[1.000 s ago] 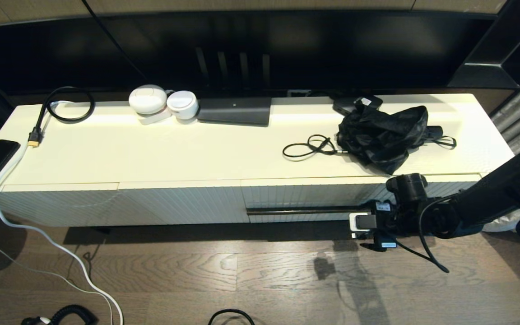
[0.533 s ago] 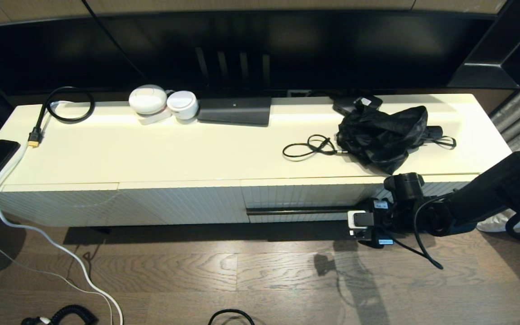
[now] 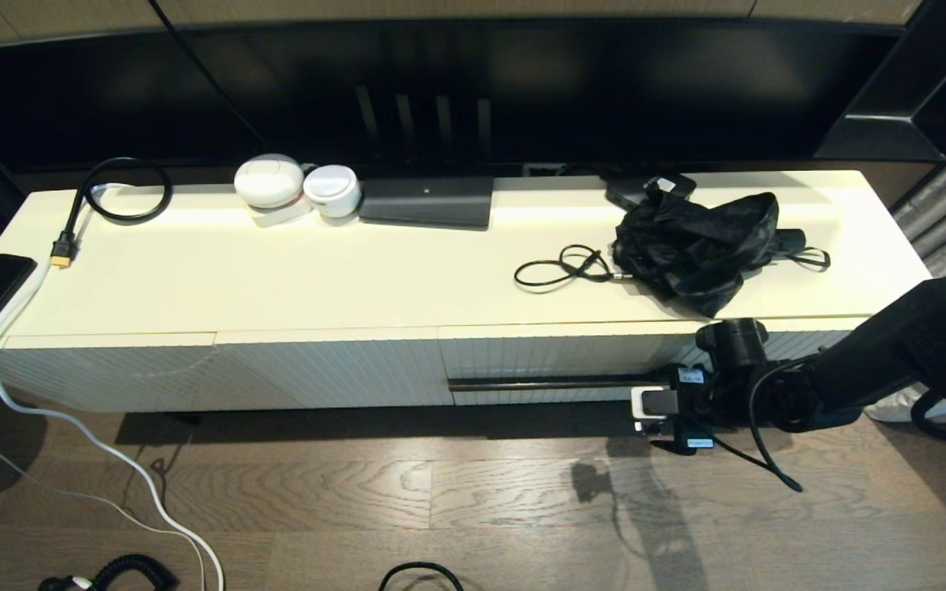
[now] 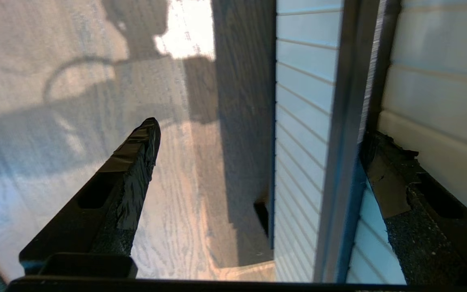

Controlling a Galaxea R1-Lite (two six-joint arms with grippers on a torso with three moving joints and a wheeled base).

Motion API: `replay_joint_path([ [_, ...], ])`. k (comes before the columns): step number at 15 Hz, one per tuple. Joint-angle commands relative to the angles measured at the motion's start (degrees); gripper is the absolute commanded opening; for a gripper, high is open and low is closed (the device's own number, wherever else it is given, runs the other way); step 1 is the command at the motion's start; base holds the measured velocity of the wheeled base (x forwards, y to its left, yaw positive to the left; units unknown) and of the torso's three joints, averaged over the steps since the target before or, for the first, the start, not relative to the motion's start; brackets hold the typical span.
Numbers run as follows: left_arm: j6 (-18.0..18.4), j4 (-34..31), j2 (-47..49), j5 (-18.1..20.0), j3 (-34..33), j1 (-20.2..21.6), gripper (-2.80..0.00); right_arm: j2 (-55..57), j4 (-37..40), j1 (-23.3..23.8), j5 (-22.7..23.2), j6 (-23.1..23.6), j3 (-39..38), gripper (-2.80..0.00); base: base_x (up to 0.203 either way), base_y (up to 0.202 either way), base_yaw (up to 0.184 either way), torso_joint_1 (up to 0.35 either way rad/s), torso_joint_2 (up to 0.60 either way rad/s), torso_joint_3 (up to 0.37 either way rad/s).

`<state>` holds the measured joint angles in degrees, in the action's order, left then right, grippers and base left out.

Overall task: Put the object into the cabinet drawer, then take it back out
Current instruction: Open the drawer

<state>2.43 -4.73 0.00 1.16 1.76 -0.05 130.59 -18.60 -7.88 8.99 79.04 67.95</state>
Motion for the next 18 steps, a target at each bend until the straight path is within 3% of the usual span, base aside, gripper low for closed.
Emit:
replay_joint_path([
  [1,0.0,0.0,0.0,0.0,0.0,0.0,-2.8,-1.2,0.1,0.0,0.1,0.3,-1.3,0.0,0.0,0.0,0.0,0.0,0.0,0.0],
  [18,0.0,0.0,0.0,0.0,0.0,0.0,-2.8,-2.6,-2.7,-0.1,-0.2,0.2,-14.4,0.0,0.0,0.0,0.0,0.0,0.0,0.0],
])
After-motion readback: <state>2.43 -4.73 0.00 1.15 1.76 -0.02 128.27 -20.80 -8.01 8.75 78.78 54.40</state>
